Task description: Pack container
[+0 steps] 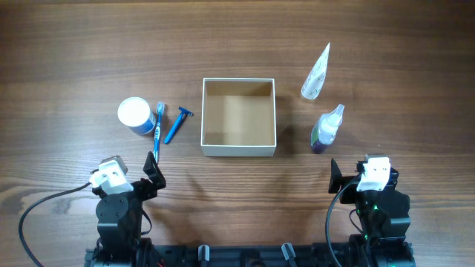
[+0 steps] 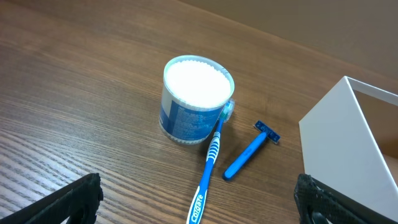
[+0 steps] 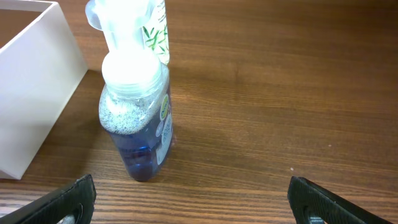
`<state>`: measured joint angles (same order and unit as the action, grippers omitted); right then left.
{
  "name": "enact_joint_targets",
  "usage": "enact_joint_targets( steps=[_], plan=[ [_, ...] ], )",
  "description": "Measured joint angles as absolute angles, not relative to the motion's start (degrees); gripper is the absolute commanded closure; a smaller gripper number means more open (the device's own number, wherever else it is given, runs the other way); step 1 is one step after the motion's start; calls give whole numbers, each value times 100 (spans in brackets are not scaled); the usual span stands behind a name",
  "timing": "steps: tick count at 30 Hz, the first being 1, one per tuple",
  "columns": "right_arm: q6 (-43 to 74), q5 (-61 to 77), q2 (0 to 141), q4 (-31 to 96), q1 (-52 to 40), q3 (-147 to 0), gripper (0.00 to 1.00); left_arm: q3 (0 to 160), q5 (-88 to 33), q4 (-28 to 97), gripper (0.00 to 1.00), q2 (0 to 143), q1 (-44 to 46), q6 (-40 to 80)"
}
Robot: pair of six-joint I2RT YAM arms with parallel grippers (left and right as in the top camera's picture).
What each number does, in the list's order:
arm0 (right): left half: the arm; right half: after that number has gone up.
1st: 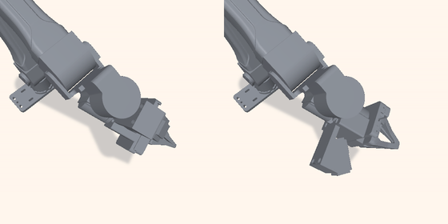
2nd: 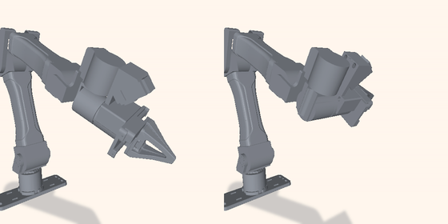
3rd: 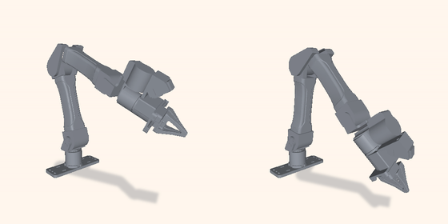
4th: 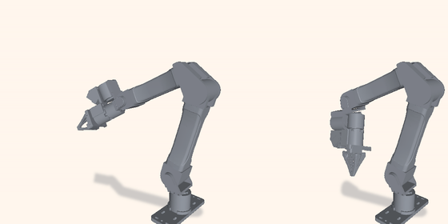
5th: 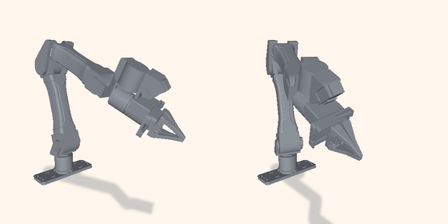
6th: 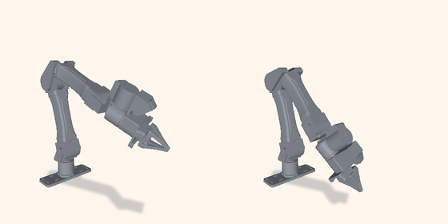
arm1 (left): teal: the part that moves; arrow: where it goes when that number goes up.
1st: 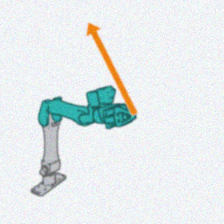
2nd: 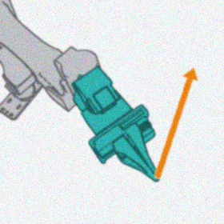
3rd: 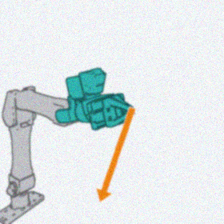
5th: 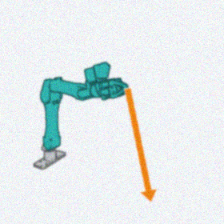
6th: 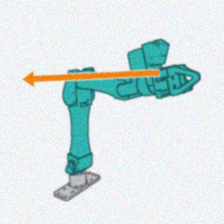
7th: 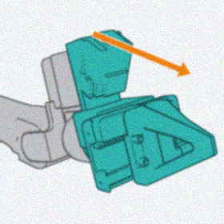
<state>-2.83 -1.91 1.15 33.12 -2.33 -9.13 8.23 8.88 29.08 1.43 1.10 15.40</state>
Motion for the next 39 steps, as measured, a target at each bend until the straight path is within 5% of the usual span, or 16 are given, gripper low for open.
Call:
enact_joint_targets(
  steps=[39],
  plan=[
    [-331, -187, 115, 2794, -233, -880, 0, 823, 888, 2908, 0, 143, 110, 1540]
  ],
)
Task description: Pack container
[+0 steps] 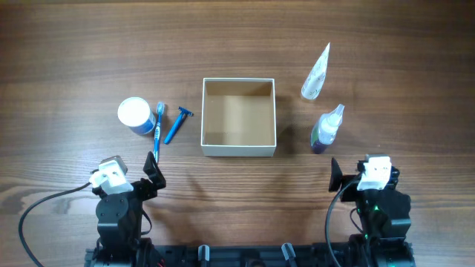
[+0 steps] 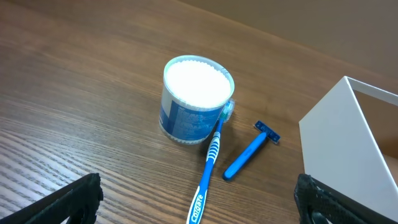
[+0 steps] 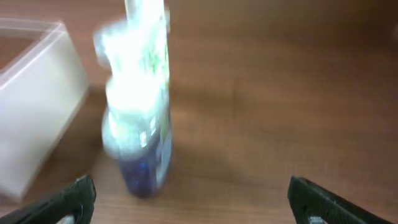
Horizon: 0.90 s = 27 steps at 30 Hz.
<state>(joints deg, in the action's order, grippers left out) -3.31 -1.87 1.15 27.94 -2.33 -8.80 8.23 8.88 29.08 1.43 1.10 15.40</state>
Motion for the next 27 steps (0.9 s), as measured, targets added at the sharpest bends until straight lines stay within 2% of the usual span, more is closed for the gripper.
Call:
enact_joint_targets(
  steps=[4, 16, 21, 27],
  plan=[
    [-185, 5, 115, 1846, -233, -882, 0, 823, 888, 2908, 0, 143, 110, 1542],
    [526, 858, 200, 1472, -233, -1109, 0, 823, 888, 2906, 0, 143, 110, 1540],
    [580, 856, 1485, 1951, -233, -2851, 0, 823, 886, 2899, 0, 141, 110, 1542],
    [585, 869, 4244, 3778, -233, -6040, 0, 821, 871, 2895, 0, 139, 110, 1540]
  ],
)
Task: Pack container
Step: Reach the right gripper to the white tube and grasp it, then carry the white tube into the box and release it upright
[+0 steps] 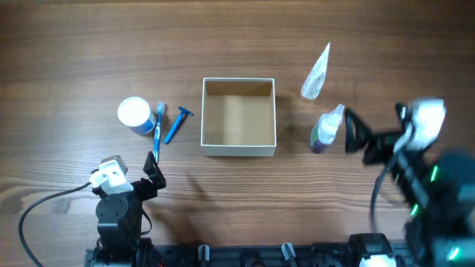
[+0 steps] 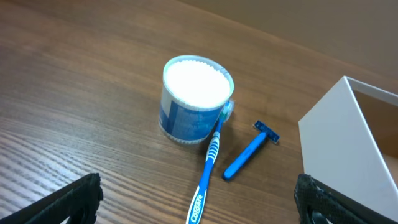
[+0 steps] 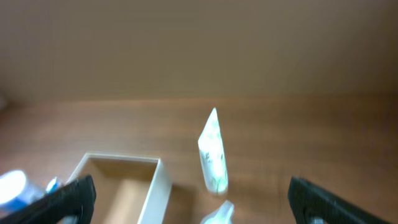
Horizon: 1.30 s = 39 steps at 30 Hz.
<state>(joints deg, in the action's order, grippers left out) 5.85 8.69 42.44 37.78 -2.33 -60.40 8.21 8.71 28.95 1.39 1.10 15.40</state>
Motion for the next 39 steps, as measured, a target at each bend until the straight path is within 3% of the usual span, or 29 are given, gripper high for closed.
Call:
enact_joint_targets(
  steps=[4, 9, 14, 23, 28, 31, 36, 37, 39],
  plan=[
    [587, 1208, 6344, 5234, -233, -8377, 0, 819, 869, 2893, 0, 134, 110, 1540],
    [604, 1920, 7999, 5905, -233, -9776, 0, 819, 867, 2895, 0, 132, 110, 1540],
    [926, 1990, 9004, 5863, -344, -10029, 4, 819, 867, 2893, 0, 128, 110, 1540],
    [1896, 187, 10167, 5986, -1223, -10033, 14, 819, 867, 2893, 0, 128, 110, 1540],
    [2436, -534, 10621, 6090, -1251, -10033, 23, 819, 867, 2893, 0, 128, 110, 1540],
    [2600, -742, 10755, 6088, -1216, -10033, 39, 819, 867, 2895, 0, 128, 110, 1540],
    [2738, -910, 10899, 6034, -1219, -10033, 78, 819, 867, 2893, 0, 128, 110, 1540],
    [2792, -928, 10899, 6003, -1219, -10033, 89, 819, 867, 2893, 0, 128, 110, 1540],
    [2757, -965, 10897, 5946, -1219, -10033, 96, 819, 867, 2893, 0, 128, 110, 1540]
  ],
)
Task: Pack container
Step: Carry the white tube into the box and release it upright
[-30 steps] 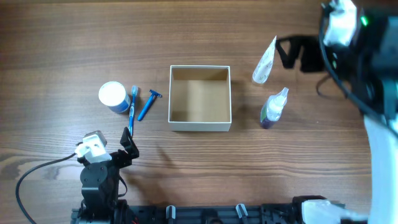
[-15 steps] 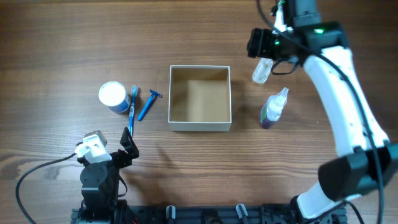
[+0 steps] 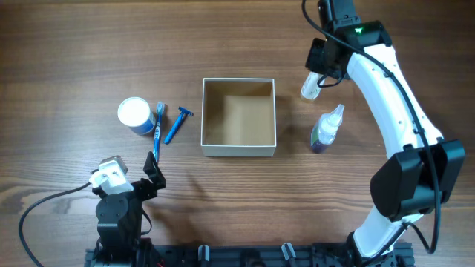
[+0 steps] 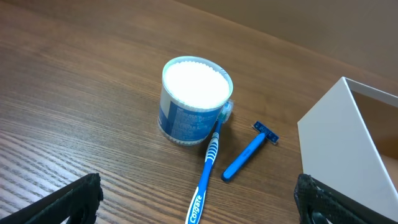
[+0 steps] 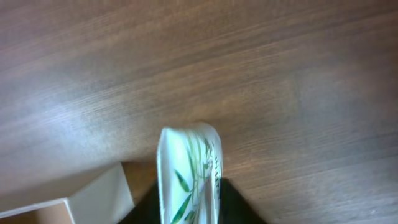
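An open white box point(image 3: 238, 150) stands mid-table. Right of it, the white tube with green leaf print point(image 5: 189, 174) lies at the far side, and my right gripper point(image 3: 323, 64) is shut on its flat upper end; its cap end point(image 3: 310, 89) shows below the fingers. A pump bottle of blue liquid point(image 3: 327, 127) stands nearer. Left of the box are a white tub point(image 4: 194, 99), a blue toothbrush point(image 4: 210, 163) leaning on it, and a blue razor point(image 4: 249, 158). My left gripper point(image 3: 152, 172) stands open near the front edge, short of these things.
The right arm point(image 3: 386, 81) stretches from the front right across the table past the pump bottle. A corner of the box point(image 5: 93, 199) shows left of the tube in the right wrist view. A cable point(image 3: 44, 204) loops at the front left.
My right gripper was open and raised to the right of the pump bottle. Now it is at the far side, shut on the leaf-print tube. The left arm has not moved.
Both grippers stood open near the front edge, the right one facing the pump bottle. Then the right wrist view blurred. Then the right arm stood raised right of the bottle. Now its fingers grip the tube's upper end, and nothing else has shifted.
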`<state>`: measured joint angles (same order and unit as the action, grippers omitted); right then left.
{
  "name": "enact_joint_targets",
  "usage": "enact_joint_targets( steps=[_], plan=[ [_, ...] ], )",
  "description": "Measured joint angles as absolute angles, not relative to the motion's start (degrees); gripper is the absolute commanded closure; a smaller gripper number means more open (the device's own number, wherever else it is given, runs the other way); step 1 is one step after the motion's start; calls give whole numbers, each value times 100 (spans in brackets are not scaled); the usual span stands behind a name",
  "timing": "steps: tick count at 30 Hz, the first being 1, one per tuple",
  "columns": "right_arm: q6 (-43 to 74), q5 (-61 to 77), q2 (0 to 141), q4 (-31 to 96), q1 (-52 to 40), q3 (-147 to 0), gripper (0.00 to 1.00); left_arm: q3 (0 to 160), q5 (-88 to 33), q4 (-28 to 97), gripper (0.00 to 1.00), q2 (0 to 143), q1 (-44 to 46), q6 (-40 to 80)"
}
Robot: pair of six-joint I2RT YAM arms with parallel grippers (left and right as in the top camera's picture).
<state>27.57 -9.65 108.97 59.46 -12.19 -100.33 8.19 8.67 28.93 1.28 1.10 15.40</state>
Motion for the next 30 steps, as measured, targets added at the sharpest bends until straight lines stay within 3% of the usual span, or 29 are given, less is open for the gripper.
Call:
enact_joint_targets(
  steps=[9, 21, 30],
  plan=[
    [2220, -1035, 10558, 5955, -1247, -10031, 96, 819, 867, 2895, 0, 128, 110, 1540],
    [1682, -646, 7852, 5942, -2456, -10291, 96, 819, 867, 2893, 0, 128, 110, 1540],
    [2283, -497, 8807, 6453, -3448, -10322, 96, 819, 867, 2893, 0, 128, 110, 1540]
  ],
)
